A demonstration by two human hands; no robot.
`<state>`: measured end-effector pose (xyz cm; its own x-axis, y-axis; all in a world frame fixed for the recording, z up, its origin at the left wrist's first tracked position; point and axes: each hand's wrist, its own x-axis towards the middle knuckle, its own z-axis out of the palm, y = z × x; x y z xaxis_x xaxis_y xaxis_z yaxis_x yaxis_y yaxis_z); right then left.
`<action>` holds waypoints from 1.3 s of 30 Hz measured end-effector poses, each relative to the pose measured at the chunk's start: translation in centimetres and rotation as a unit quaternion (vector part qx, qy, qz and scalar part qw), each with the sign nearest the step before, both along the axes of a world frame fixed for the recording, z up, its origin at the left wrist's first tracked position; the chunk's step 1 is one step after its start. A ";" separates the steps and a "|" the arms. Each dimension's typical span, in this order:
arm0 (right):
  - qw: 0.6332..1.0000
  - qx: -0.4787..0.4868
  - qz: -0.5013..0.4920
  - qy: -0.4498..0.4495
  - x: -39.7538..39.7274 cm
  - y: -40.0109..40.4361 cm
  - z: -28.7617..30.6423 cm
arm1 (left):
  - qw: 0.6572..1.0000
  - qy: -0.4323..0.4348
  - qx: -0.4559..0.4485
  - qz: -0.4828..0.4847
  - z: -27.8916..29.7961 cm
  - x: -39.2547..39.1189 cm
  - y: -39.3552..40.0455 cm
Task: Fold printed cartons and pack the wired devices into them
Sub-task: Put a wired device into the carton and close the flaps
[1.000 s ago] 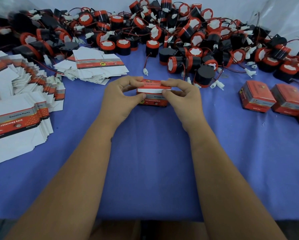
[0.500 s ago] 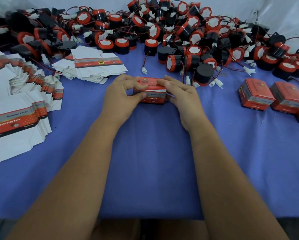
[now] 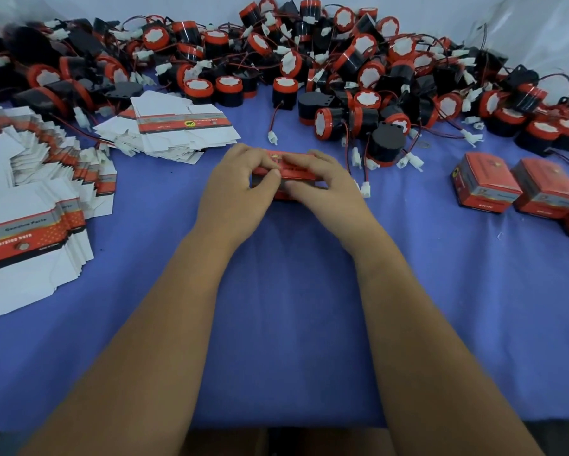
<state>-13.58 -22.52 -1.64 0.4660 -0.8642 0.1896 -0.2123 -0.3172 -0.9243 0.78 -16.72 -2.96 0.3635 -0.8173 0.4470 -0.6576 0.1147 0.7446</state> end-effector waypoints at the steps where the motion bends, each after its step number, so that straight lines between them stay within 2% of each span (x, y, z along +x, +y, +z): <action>1: 0.999 -0.041 0.002 0.022 0.1 0.2 0.0 | 1.000 0.021 -0.003 -0.009 0.0 0.0 0.1; 3: 0.995 -0.086 -0.014 0.049 0.0 0.6 0.2 | 0.998 0.057 -0.009 -0.037 0.1 -0.2 0.2; 6: 0.992 -0.112 -0.049 0.043 -1.1 0.6 0.8 | 0.996 0.043 -0.005 -0.084 0.2 -0.6 0.5; 10: 0.979 -0.099 -0.179 0.002 -5.1 -0.5 1.9 | 0.996 0.029 0.067 -0.057 -0.3 -0.3 0.1; 13: 0.939 -0.040 -0.339 0.036 -8.6 -1.8 1.6 | 0.994 0.004 0.101 -0.052 -0.6 -0.3 -0.2; 15: 0.905 -0.004 -0.407 0.123 -9.8 -1.9 1.2 | 0.992 -0.004 0.108 -0.057 -0.6 -0.4 -0.3; 17: 0.871 -0.059 -0.454 0.180 -9.7 -1.4 1.2 | 0.991 -0.006 0.118 -0.060 -0.7 -0.4 -0.3; 18: 0.869 -0.103 -0.458 0.155 -9.4 -1.3 1.3 | 0.991 -0.011 0.122 -0.059 -0.7 -0.4 -0.4; 19: 0.883 -0.126 -0.439 0.109 -8.9 -1.2 1.5 | 0.990 -0.017 0.124 -0.058 -0.7 -0.3 -0.4; 21: 0.935 -0.085 -0.343 0.036 -7.7 -1.2 2.2 | 0.990 -0.022 0.127 -0.057 -0.7 -0.3 -0.4; 23: 0.965 -0.011 -0.260 0.044 -6.8 -1.8 2.3 | 0.989 -0.029 0.131 -0.058 -0.6 -0.2 -0.5; 24: 0.967 0.015 -0.250 0.049 -6.7 -2.1 2.2 | 0.989 -0.032 0.133 -0.059 -0.6 -0.2 -0.5; 27: 0.946 0.071 -0.311 0.057 -7.5 -3.8 1.4 | 0.989 -0.035 0.131 -0.058 -0.6 -0.2 -0.4; 30: 0.912 0.103 -0.340 0.205 -7.2 -4.9 1.1 | 0.988 -0.048 0.131 -0.062 -0.5 -0.3 -0.6; 32: 0.915 0.048 -0.332 0.224 -4.9 -4.2 1.4 | 0.989 -0.046 0.130 -0.058 -0.5 -0.2 -0.7; 34: 0.924 -0.056 -0.308 0.221 -2.3 -2.9 1.1 | 0.992 -0.053 0.113 -0.027 -0.4 -0.2 -1.0; 37: 0.946 -0.121 -0.191 0.231 0.7 -0.7 -0.2 | 0.984 -0.104 0.132 0.053 -0.2 -0.1 -1.8; 39: 0.935 -0.158 -0.116 0.295 1.5 -0.2 -1.2 | 0.966 -0.166 0.180 0.085 0.1 0.3 -2.5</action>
